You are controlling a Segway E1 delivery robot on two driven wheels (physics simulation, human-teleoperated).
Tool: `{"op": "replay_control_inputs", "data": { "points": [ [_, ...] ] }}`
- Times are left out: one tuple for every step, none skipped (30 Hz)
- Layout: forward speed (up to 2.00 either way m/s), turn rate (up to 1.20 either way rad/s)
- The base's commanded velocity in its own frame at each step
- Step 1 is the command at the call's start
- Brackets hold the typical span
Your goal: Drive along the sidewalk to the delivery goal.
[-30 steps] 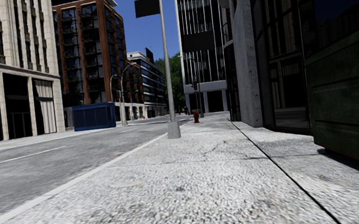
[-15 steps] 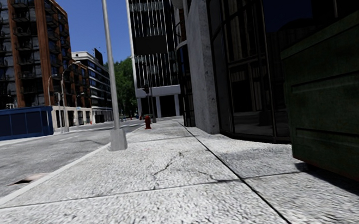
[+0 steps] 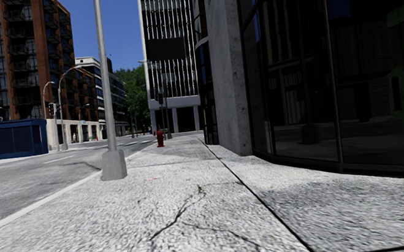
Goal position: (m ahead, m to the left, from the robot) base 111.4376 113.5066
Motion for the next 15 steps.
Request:
{"op": "replay_control_inputs", "data": {
  "points": [
    [2.0,0.21],
    [2.0,0.29],
    [2.0,0.29],
    [2.0,0.33],
    [2.0,0.35],
    [2.0,0.35],
    [2.0,0.35],
    [2.0,0.35],
    [2.0,0.35],
    [2.0,0.0],
    [2.0,0.0],
    [2.0,0.0],
    [2.0,0.0],
    [2.0,0.0],
    [2.0,0.0]
  ]
}}
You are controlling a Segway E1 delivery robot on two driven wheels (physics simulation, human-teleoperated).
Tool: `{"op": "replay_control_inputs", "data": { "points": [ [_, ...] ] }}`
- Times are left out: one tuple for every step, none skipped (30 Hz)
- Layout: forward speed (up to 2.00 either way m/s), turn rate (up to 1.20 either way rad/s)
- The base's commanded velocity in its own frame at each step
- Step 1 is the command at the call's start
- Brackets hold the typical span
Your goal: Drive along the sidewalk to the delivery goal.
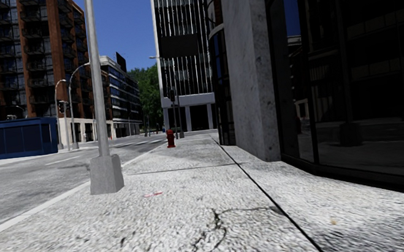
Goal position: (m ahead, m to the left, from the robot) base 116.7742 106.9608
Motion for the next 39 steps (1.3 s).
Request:
{"op": "replay_control_inputs", "data": {
  "points": [
    [2.0,0.0],
    [2.0,0.0],
    [2.0,0.0],
    [2.0,0.0],
    [2.0,0.0],
    [2.0,0.0],
    [2.0,0.0],
    [2.0,0.0],
    [2.0,0.0],
    [2.0,0.0],
    [2.0,0.0],
    [2.0,0.0],
    [2.0,0.0],
    [2.0,0.0],
    [2.0,0.0],
    [2.0,0.0],
    [2.0,0.0],
    [2.0,0.0],
    [2.0,0.0],
    [2.0,0.0],
    [2.0,0.0],
    [2.0,0.0],
    [2.0,0.0],
    [2.0,0.09],
    [2.0,0.09],
    [2.0,0.22],
    [2.0,0.31],
    [2.0,0.39],
    [2.0,0.39],
    [2.0,0.41],
    [2.0,0.41],
    [2.0,0.0],
    [2.0,0.0],
    [2.0,0.0],
    [2.0,0.0],
    [2.0,0.0],
    [2.0,0.0],
    [2.0,0.0],
    [2.0,0.0]
  ]
}}
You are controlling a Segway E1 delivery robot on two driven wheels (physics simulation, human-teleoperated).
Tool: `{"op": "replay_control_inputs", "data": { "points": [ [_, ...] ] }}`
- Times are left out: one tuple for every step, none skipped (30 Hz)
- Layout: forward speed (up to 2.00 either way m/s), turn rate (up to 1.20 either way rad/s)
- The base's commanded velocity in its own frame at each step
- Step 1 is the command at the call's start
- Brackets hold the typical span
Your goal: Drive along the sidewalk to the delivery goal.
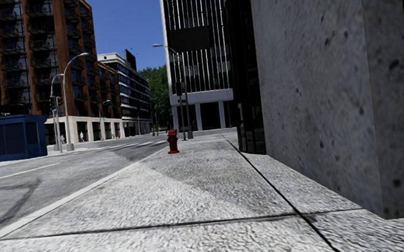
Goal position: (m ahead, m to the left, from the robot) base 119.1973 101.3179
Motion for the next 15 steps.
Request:
{"op": "replay_control_inputs", "data": {
  "points": [
    [2.0,0.0],
    [2.0,0.0],
    [2.0,0.0],
    [2.0,0.0],
    [2.0,0.0],
    [2.0,0.0],
    [2.0,0.0],
    [2.0,0.0],
    [2.0,0.0],
    [2.0,0.0],
    [2.0,0.0],
    [2.0,0.0],
    [2.0,0.0],
    [2.0,0.0],
    [2.0,0.0]
  ]
}}
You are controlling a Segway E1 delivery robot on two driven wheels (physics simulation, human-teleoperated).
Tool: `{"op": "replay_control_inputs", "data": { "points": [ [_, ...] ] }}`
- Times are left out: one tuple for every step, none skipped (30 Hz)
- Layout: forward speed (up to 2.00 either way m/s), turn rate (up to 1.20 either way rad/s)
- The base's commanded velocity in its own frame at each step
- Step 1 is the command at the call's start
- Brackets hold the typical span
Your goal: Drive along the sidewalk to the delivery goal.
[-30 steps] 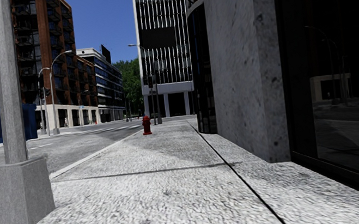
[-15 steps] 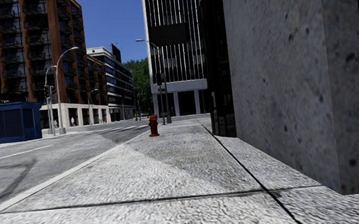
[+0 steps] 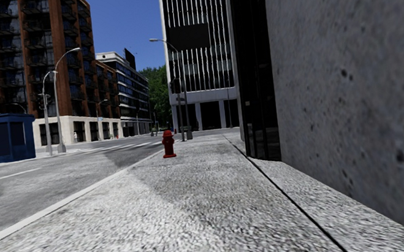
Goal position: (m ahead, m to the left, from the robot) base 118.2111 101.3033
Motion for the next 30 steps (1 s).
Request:
{"op": "replay_control_inputs", "data": {
  "points": [
    [2.0,0.0],
    [2.0,0.0],
    [2.0,0.0],
    [2.0,0.0],
    [2.0,0.0],
    [2.0,0.0],
    [2.0,0.0],
    [2.0,0.0],
    [2.0,0.0],
    [2.0,0.0],
    [2.0,0.0],
    [2.0,0.0],
    [2.0,0.0],
    [2.0,0.0],
    [2.0,0.0],
    [2.0,0.0],
    [2.0,0.0],
    [2.0,0.0],
    [2.0,0.0],
    [2.0,0.0],
    [2.0,0.0],
    [2.0,0.0],
    [2.0,0.0],
    [2.0,0.0],
    [2.0,0.0],
    [2.0,0.0],
    [2.0,0.0],
    [2.0,0.0],
    [2.0,0.0],
    [2.0,0.0]
  ]
}}
